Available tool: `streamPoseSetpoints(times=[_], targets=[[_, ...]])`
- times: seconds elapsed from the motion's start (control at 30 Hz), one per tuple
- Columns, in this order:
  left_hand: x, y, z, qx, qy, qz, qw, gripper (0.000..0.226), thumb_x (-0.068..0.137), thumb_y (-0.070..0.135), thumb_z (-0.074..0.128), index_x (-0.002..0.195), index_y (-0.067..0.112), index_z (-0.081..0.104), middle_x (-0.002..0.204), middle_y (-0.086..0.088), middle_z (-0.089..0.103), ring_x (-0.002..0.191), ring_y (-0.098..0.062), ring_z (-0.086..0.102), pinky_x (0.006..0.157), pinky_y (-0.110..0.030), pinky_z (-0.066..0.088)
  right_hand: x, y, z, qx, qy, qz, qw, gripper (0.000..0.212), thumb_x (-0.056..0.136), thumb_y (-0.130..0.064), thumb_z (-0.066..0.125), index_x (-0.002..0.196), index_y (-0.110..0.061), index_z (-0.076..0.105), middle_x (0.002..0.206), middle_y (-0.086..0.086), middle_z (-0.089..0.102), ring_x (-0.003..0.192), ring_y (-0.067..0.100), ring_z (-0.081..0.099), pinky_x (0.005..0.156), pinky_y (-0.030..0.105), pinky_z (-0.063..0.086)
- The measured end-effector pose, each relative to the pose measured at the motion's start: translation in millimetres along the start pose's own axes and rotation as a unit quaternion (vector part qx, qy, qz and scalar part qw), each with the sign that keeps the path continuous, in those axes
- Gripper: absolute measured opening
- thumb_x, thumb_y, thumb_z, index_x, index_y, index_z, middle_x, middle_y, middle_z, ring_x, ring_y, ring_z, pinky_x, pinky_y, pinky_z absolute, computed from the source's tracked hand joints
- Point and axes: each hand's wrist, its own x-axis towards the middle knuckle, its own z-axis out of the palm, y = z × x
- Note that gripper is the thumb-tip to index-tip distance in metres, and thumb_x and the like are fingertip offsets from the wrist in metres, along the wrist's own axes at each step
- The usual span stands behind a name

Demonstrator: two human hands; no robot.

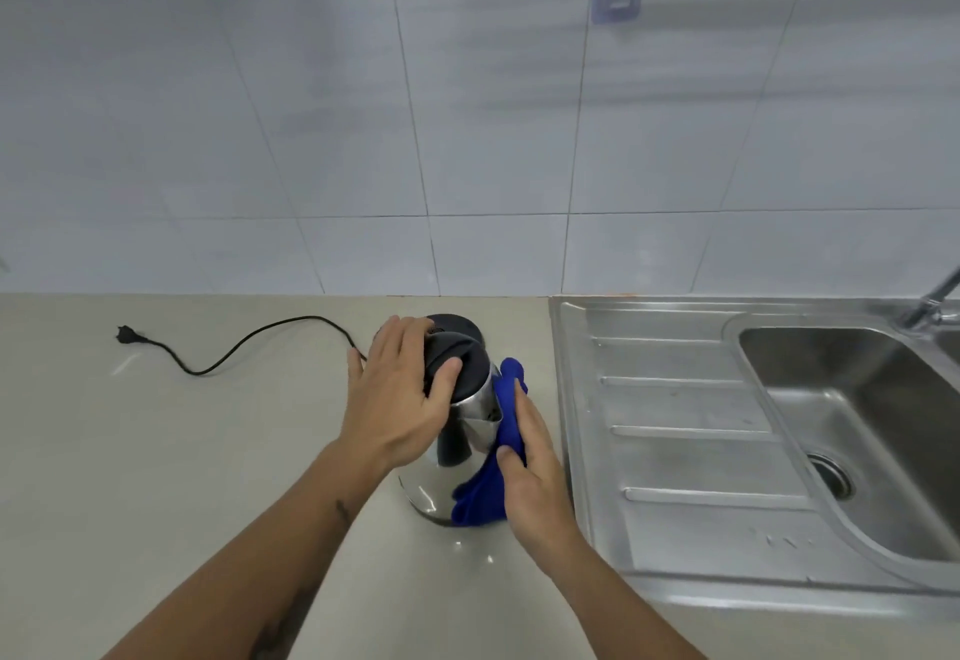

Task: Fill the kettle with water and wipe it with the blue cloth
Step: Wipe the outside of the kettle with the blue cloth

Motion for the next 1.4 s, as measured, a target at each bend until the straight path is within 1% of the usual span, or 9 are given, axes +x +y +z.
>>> streamPoseSetpoints(times=[0.1,0.2,0.4,0.63,0.87,1.0,1.17,1.3,1.4], targets=[[6.0,6.6,2.6,0.021,-0.019,-0.063,0.998,0.055,0.095,0.054,0.034,0.137,0.018,0.037,0.138,0.002,0.040,0.139,-0.023,0.030,0.112,-0.064,0.021,0.3,1.9,6.0,-0.038,-0.003,-0.006,0.999,0.077,0.094,-0.004,0.035,0.141,-0.064,0.025,0.161,-0.015,0.025,0.148,0.006,0.024,0.122,0.039,0.025],[12.2,13.6,-1.2,0.040,-0.058,-0.083,0.994,0.058,0.093,0.055,0.036,0.138,0.018,0.034,0.143,0.001,0.033,0.142,-0.022,0.019,0.112,-0.066,0.017,14.6,3.6,1.0,-0.040,-0.003,0.005,0.999,0.068,0.085,-0.015,0.031,0.148,-0.040,0.038,0.155,-0.008,0.040,0.143,0.014,0.035,0.120,0.045,0.029],[28.8,-20.5,-34.1,0.105,-0.210,0.030,0.972,0.099,0.067,0.076,0.040,0.153,0.035,0.015,0.151,0.008,0.026,0.142,-0.022,0.015,0.118,-0.054,0.012,28.5,3.1,-10.3,-0.062,-0.007,0.004,0.998,0.058,0.097,-0.004,0.037,0.145,-0.035,0.044,0.144,-0.016,0.046,0.132,0.009,0.045,0.115,0.042,0.038],[28.5,-49.4,-25.5,0.011,-0.115,0.102,0.988,0.098,0.065,0.076,0.052,0.152,0.034,0.033,0.135,0.019,0.039,0.131,-0.014,0.034,0.107,-0.026,0.028,70.0,-13.5,-18.0,-0.071,-0.043,-0.052,0.995,0.071,0.093,0.007,0.031,0.143,-0.040,0.049,0.142,-0.014,0.050,0.130,0.007,0.047,0.108,0.023,0.038],[20.6,-33.4,0.0,0.081,0.007,0.019,0.997,0.094,0.073,0.078,0.040,0.151,0.026,0.035,0.130,0.001,0.048,0.121,-0.024,0.040,0.106,-0.039,0.037,73.7,20.5,4.2,-0.083,0.002,0.047,0.995,0.052,0.101,-0.011,0.031,0.147,-0.035,0.040,0.122,-0.007,0.046,0.106,0.011,0.053,0.099,0.029,0.045],[21.8,-16.1,4.0,0.157,0.016,-0.053,0.986,0.100,0.068,0.088,0.024,0.149,0.031,0.033,0.128,0.001,0.047,0.120,-0.028,0.041,0.099,-0.045,0.036,59.4,30.1,26.6,-0.125,0.116,-0.033,0.985,0.058,0.101,-0.012,0.037,0.154,-0.035,0.030,0.123,-0.004,0.039,0.106,0.016,0.051,0.096,0.034,0.049],[21.9,-4.4,3.8,0.179,0.002,-0.063,0.982,0.085,0.080,0.081,0.026,0.150,0.033,0.028,0.125,0.000,0.045,0.117,-0.026,0.038,0.092,-0.043,0.032,49.3,15.7,40.1,-0.173,0.235,-0.156,0.944,0.058,0.091,-0.015,0.039,0.148,-0.020,0.044,0.123,0.007,0.047,0.102,0.019,0.050,0.086,0.027,0.049],[19.4,-8.3,1.9,0.130,-0.005,-0.055,0.990,0.066,0.093,0.062,0.038,0.153,0.035,0.028,0.128,0.001,0.047,0.121,-0.025,0.038,0.097,-0.042,0.030,50.6,3.2,33.3,-0.198,0.246,-0.218,0.923,0.055,0.087,-0.012,0.047,0.142,-0.017,0.052,0.122,0.008,0.047,0.104,0.019,0.045,0.089,0.011,0.033],[17.6,-9.4,1.6,0.112,-0.007,-0.049,0.992,0.062,0.096,0.051,0.045,0.154,0.032,0.029,0.129,0.002,0.047,0.121,-0.024,0.038,0.098,-0.041,0.029,51.1,2.7,33.4,-0.161,0.228,-0.206,0.938,0.055,0.082,-0.007,0.050,0.137,-0.018,0.052,0.121,0.004,0.043,0.105,0.020,0.045,0.093,0.013,0.034]])
